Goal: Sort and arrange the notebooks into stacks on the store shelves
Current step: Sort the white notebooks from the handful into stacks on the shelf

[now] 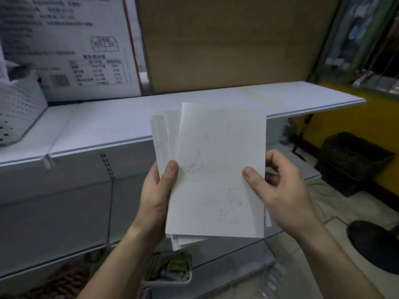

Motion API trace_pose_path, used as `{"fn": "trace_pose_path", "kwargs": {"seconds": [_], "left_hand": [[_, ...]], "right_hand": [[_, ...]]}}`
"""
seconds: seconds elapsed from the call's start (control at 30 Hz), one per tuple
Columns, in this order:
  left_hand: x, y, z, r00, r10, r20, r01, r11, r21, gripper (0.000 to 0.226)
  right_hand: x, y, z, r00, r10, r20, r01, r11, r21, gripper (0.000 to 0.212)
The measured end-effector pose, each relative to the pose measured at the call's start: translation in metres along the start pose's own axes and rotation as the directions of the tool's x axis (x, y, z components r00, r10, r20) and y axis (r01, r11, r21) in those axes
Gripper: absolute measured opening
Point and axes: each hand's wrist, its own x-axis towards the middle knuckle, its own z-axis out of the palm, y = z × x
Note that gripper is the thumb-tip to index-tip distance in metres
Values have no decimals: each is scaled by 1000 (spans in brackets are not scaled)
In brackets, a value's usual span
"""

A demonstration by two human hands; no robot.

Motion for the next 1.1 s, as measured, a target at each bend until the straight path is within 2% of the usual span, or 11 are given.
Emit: {"fn": "trace_pose_path", "kwargs": {"seconds": [0.1, 0.3, 0.47, 0.67, 0.8, 0.9, 0.97, 1.0, 1.1], "left_hand": [[-9, 9, 10, 987, 71, -147, -69, 997, 23, 107], [-37, 33, -7, 934, 136, -330, -124, 991, 57, 103], [-59, 47, -42, 859, 173, -482, -164, 985, 62, 104], [-74, 62, -81, 814, 149, -561, -184, 983, -5, 100], [-85, 70, -102, 838, 149, -525, -163, 986, 20, 99], [-91, 72, -118, 797, 201, -570, -187, 979, 84, 99], [-96, 74, -128, 759, 214, -615, -197, 976, 97, 99], [-100, 76, -134, 743, 222, -631, -208, 973, 97, 94], [-111, 76, -156, 688, 247, -682, -247, 964, 100, 56]], "right_hand": [[23, -8, -12, 995, -66, 71, 75, 988, -133, 22], [52, -34, 12, 946, -120, 300, 125, 992, 3, 24], [67, -51, 44, 868, -96, 487, 72, 995, 68, 14], [82, -81, 87, 777, -72, 626, -27, 989, 147, 12], [86, -89, 112, 735, -86, 673, -34, 986, 163, 12], [93, -92, 126, 722, -80, 687, -36, 988, 153, 14], [104, -92, 133, 744, -68, 665, -61, 984, 169, 14], [112, -93, 137, 761, -60, 645, -81, 979, 186, 15], [145, -96, 154, 808, -31, 588, -121, 969, 217, 15]]}}
